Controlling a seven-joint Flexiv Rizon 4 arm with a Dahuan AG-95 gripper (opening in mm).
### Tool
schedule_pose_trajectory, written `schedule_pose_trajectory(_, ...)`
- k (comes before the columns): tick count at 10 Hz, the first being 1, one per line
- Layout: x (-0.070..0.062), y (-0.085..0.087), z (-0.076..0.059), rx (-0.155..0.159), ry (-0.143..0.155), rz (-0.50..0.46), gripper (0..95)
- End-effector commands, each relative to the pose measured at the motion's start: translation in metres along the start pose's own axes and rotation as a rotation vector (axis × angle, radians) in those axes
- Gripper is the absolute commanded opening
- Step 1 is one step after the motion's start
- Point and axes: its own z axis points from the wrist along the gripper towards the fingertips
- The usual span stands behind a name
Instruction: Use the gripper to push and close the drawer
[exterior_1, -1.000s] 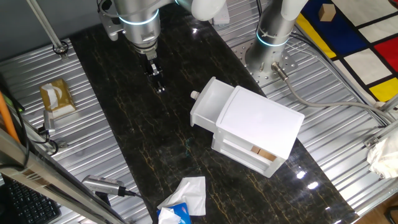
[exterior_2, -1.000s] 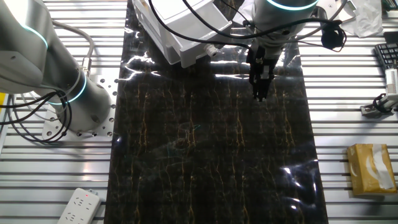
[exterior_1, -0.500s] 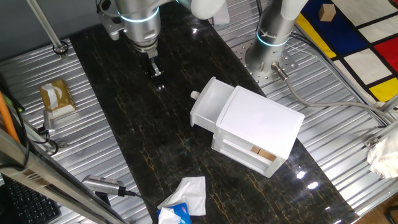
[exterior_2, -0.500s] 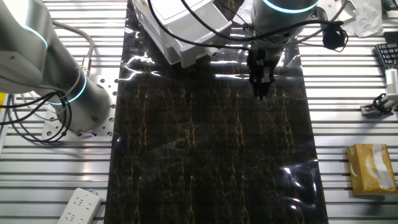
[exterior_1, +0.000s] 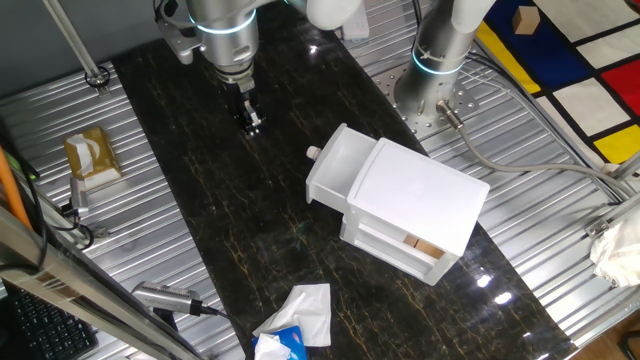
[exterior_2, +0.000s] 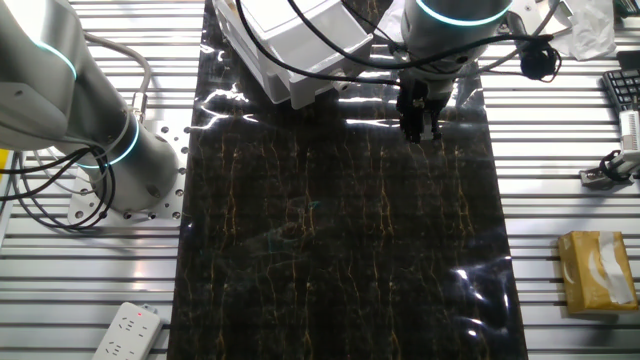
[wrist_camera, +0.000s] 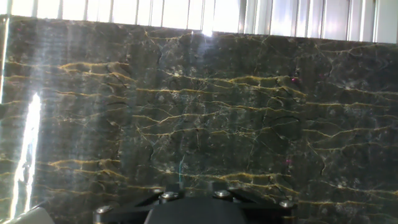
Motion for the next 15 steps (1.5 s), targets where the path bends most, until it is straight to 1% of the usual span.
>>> schedule_pose_trajectory(1, -0.0001, 0.0001, -0.0002, -0.01, 0.008, -0.004, 0.0)
schedule_pose_trajectory(2, 0.0, -0.0001, -0.0003, -0.017, 0.011, -0.005, 0.0)
schedule_pose_trajectory(4, 0.0007, -0.0011, -0.0008, -0.117, 0.034, 0.007, 0.0)
schedule_pose_trajectory(5, 0.0007, -0.0011, -0.0009, -0.18, 0.058, 0.01, 0.0)
schedule_pose_trajectory(6, 0.0007, -0.0011, -0.0009, -0.267, 0.087, 0.016, 0.0)
schedule_pose_trajectory(7, 0.0007, -0.0011, -0.0009, -0.334, 0.099, 0.025, 0.0)
schedule_pose_trajectory(8, 0.0006, -0.0007, -0.0006, -0.434, 0.112, 0.055, 0.0)
schedule_pose_trajectory(9, 0.0, 0.0009, 0.0003, -0.508, 0.119, 0.082, 0.0)
schedule_pose_trajectory(10, -0.0005, 0.0023, 0.0011, -0.53, 0.121, 0.093, 0.0)
schedule_pose_trajectory(11, -0.0018, 0.0055, 0.0033, -0.582, 0.127, 0.109, 0.0)
schedule_pose_trajectory(12, -0.0022, 0.0059, 0.0039, -0.601, 0.13, 0.115, 0.0)
schedule_pose_trajectory(13, -0.0023, 0.0059, 0.0039, -0.609, 0.132, 0.112, 0.0)
schedule_pose_trajectory(15, -0.0026, 0.0063, 0.0041, -0.605, 0.134, 0.112, 0.0)
